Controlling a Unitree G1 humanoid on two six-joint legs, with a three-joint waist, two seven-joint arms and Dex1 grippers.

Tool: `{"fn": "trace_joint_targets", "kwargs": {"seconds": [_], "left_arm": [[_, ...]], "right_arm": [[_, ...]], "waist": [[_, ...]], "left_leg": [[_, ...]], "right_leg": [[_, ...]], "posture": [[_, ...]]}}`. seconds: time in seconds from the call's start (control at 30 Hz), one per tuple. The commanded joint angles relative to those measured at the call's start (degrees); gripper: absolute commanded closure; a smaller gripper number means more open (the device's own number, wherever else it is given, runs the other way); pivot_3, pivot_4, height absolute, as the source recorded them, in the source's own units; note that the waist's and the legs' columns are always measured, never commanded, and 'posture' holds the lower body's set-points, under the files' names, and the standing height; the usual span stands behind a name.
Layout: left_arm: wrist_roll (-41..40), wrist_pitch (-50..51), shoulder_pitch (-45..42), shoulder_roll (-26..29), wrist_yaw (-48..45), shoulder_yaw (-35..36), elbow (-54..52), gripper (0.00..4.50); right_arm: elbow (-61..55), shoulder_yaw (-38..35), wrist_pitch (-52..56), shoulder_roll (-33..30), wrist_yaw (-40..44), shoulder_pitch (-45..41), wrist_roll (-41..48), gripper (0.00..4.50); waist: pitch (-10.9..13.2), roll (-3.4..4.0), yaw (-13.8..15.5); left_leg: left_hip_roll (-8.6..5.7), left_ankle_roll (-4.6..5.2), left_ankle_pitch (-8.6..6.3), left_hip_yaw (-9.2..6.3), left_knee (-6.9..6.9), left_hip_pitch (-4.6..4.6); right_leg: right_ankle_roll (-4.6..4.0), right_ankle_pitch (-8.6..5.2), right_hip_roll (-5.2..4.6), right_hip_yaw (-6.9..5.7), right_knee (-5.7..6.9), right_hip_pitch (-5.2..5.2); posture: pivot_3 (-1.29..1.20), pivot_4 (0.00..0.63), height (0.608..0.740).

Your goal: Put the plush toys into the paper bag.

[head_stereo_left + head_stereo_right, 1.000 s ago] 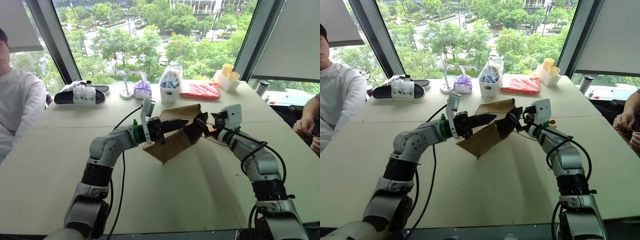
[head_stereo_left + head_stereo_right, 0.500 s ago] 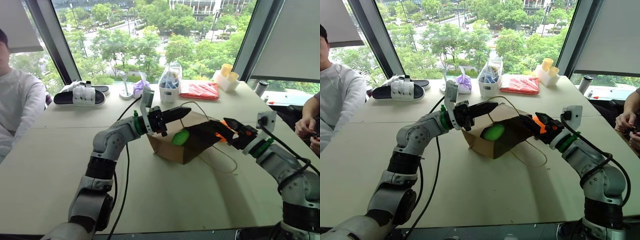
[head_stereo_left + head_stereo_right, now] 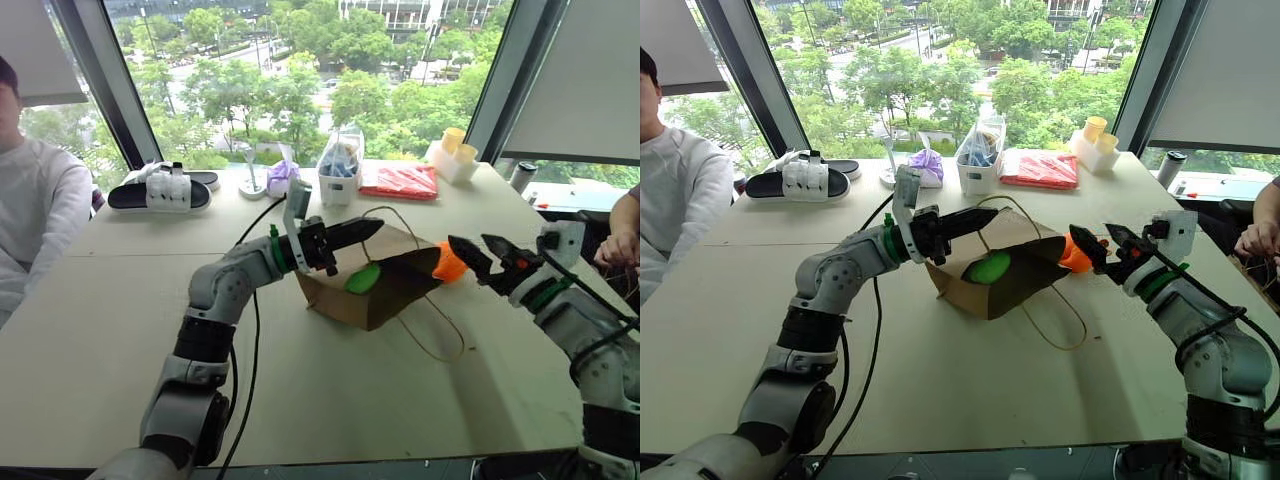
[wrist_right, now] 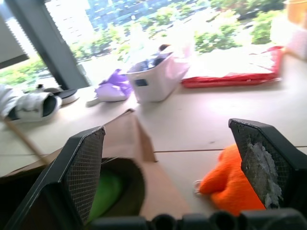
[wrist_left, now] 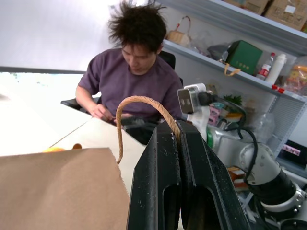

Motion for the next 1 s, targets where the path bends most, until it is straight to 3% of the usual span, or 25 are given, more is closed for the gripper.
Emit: {"fn": "trace_joint_targets", "kwargs": {"seconds": [0.03, 0.3, 0.5, 0.67, 0.77, 0.93, 1.0], "left_arm": [[-2.4, 1.3, 0.2, 1.5, 1.3, 3.3, -3.4, 4.50], [-5.3, 4.0, 1.8, 3.1, 4.6, 6.0, -6.6, 4.50], [-5.2, 3.7, 1.7, 2.9, 4.9, 5.5, -6.5, 4.50], [-4.7, 2.8, 1.3, 2.0, 4.7, 4.8, -6.0, 4.50], [-4.5, 2.9, 1.2, 1.7, 4.4, 4.5, -5.9, 4.50], [-4.4, 2.8, 0.9, 1.8, 4.0, 4.3, -5.5, 4.50], [-4.3, 2.7, 0.6, 1.7, 3.9, 4.2, -5.2, 4.50]], "right_arm": [[5.5, 0.9, -4.0, 1.4, -4.5, -3.7, -5.3, 0.04], [26.1, 5.1, -5.0, 5.4, -13.9, -16.2, -14.6, 0.04], [41.9, 6.2, -7.8, 6.3, -11.9, -23.3, -17.2, 0.04], [48.6, 8.5, -5.8, 7.1, -8.1, -26.4, -18.6, 0.04], [51.0, 8.8, -6.9, 7.4, -8.0, -27.4, -19.7, 0.90], [50.8, 8.7, -8.5, 7.7, -8.4, -27.3, -20.8, 3.44], [49.9, 8.7, -9.2, 7.2, -8.3, -26.8, -21.2, 4.25]], "waist": [[0.0, 0.00, -0.2], [0.0, 0.01, -0.2], [0.0, 0.01, -0.2], [0.0, 0.01, -0.5], [0.0, 0.01, -0.6], [0.0, 0.01, -0.7], [0.0, 0.01, -0.7]], "left_leg": [[0.00, 0.00, 0.00, 0.01, 0.00, 0.01], [0.01, -0.03, 0.02, 0.03, -0.03, 0.00], [-0.02, -0.11, 0.06, 0.02, -0.04, -0.03], [-0.01, -0.12, 0.07, 0.03, -0.06, -0.02], [-0.01, -0.13, 0.07, 0.06, -0.05, -0.01], [0.00, -0.13, 0.07, 0.06, -0.05, 0.00], [0.00, -0.13, 0.07, 0.05, -0.04, 0.00]], "right_leg": [[0.00, 0.00, 0.00, 0.00, 0.01, -0.01], [-0.01, 0.00, 0.00, 0.03, 0.06, -0.07], [-0.01, 0.01, -0.01, 0.02, 0.02, -0.05], [-0.01, 0.01, 0.00, 0.02, 0.01, -0.05], [-0.01, 0.01, 0.00, 0.02, 0.01, -0.05], [-0.01, 0.01, 0.00, 0.02, 0.03, -0.05], [-0.01, 0.01, 0.00, 0.02, 0.03, -0.05]], "posture": [[0.00, 0.150, 0.740], [0.00, 0.150, 0.740], [0.00, 0.150, 0.740], [0.00, 0.150, 0.740], [0.00, 0.150, 0.740], [0.00, 0.150, 0.740], [0.00, 0.150, 0.740]]}}
